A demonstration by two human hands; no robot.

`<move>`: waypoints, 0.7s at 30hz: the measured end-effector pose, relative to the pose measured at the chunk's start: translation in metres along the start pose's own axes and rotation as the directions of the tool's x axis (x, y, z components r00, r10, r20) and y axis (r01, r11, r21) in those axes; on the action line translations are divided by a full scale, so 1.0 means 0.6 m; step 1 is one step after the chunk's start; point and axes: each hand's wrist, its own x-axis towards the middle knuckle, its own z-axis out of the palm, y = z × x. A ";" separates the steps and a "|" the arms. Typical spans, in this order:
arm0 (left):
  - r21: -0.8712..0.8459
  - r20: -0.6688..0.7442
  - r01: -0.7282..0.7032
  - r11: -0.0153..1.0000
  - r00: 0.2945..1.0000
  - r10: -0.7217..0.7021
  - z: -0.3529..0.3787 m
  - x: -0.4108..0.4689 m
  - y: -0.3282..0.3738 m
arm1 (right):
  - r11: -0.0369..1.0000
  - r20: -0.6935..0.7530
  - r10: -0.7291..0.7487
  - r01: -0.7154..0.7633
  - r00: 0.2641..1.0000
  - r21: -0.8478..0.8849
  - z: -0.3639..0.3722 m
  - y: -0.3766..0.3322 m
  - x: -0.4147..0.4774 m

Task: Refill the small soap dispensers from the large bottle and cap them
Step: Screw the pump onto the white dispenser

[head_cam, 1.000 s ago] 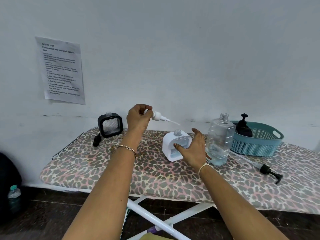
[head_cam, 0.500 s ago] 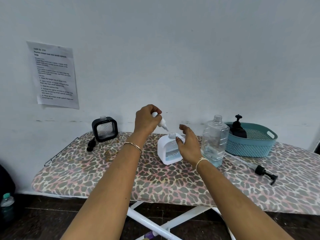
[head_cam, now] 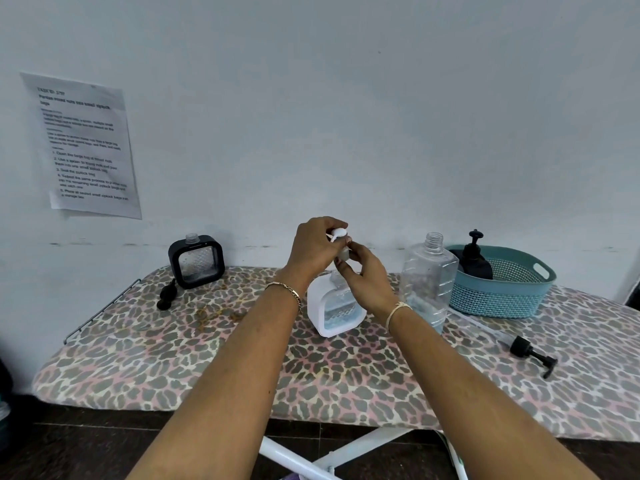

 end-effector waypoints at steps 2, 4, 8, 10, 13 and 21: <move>-0.020 0.004 0.022 1.000 1.000 -0.022 0.003 0.001 -0.006 | 1.000 -0.025 0.008 -0.008 1.000 -0.002 0.000 0.004 0.007; -0.043 0.010 0.040 0.998 0.999 -0.040 0.005 -0.001 -0.011 | 1.000 -0.032 0.012 -0.012 0.999 -0.012 0.000 0.009 0.012; -0.114 0.092 0.114 0.987 0.990 -0.103 0.010 -0.014 -0.029 | 0.997 -0.026 0.042 -0.044 0.999 -0.062 0.001 0.021 0.016; -0.194 0.138 0.170 0.966 0.980 -0.145 0.012 -0.023 -0.044 | 0.996 -0.014 0.068 -0.068 0.998 -0.050 0.001 0.025 0.014; -0.258 0.186 0.236 0.937 0.964 -0.191 0.015 -0.047 -0.072 | 0.993 0.042 0.115 -0.115 0.992 0.001 0.000 0.029 0.010; -0.290 0.216 0.277 0.916 0.952 -0.219 0.050 -0.119 -0.143 | 0.992 0.033 0.110 -0.107 0.993 -0.072 0.001 0.029 0.013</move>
